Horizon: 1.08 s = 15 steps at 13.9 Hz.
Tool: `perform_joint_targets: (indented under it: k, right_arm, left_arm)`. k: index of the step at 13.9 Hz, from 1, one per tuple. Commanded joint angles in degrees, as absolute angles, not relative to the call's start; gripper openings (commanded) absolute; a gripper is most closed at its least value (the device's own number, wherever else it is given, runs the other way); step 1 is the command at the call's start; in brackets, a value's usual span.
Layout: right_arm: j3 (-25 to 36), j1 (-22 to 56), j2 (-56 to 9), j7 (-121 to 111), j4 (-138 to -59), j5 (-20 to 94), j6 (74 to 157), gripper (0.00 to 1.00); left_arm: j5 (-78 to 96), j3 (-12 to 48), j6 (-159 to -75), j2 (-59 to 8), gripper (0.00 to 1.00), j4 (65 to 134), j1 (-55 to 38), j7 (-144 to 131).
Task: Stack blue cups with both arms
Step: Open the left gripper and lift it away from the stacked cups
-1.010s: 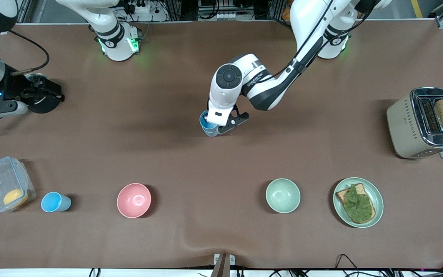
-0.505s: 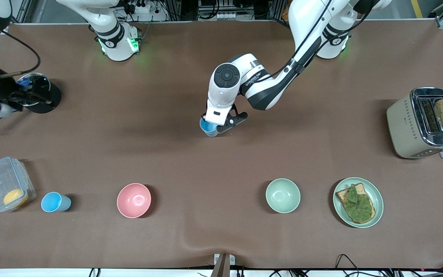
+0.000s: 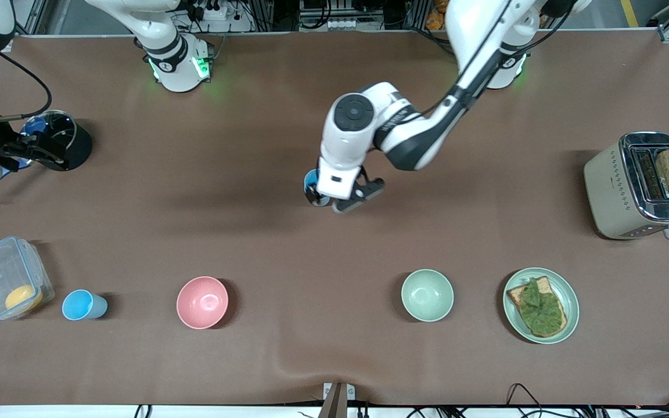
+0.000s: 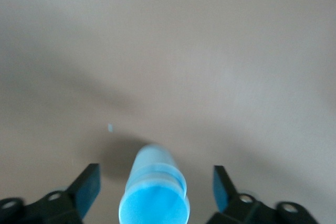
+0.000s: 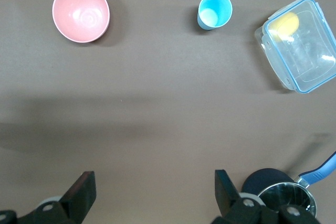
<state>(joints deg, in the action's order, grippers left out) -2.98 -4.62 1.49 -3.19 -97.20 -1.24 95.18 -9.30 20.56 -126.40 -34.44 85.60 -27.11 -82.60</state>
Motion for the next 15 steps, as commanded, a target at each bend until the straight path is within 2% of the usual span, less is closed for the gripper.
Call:
perform_joint_targets:
  k: [1,7,11,15]
  right_arm:
    - [-3.96,-5.54,1.05,-2.37,-95.98,-1.85,94.04,1.0]
    - [-3.96,-5.71,0.7,-2.46,-95.72,-1.41,93.61,1.0]
    - [-3.87,-5.89,0.88,-2.37,-94.75,-1.41,91.85,1.0]
    - [-3.96,-7.73,0.79,-2.9,-94.83,-1.32,91.32,1.0]
  left_arm:
    - [-10.63,19.78,-121.66,-29.28,1.0,86.4,-22.08,-77.46]
    - [-9.67,20.21,-109.88,-22.42,1.0,85.17,-6.0,-56.21]
    - [-9.67,20.22,-104.95,-21.45,1.0,83.76,-0.19,-44.59]
    - [-8.88,18.99,-100.04,-16.63,1.0,85.94,4.48,-29.48]
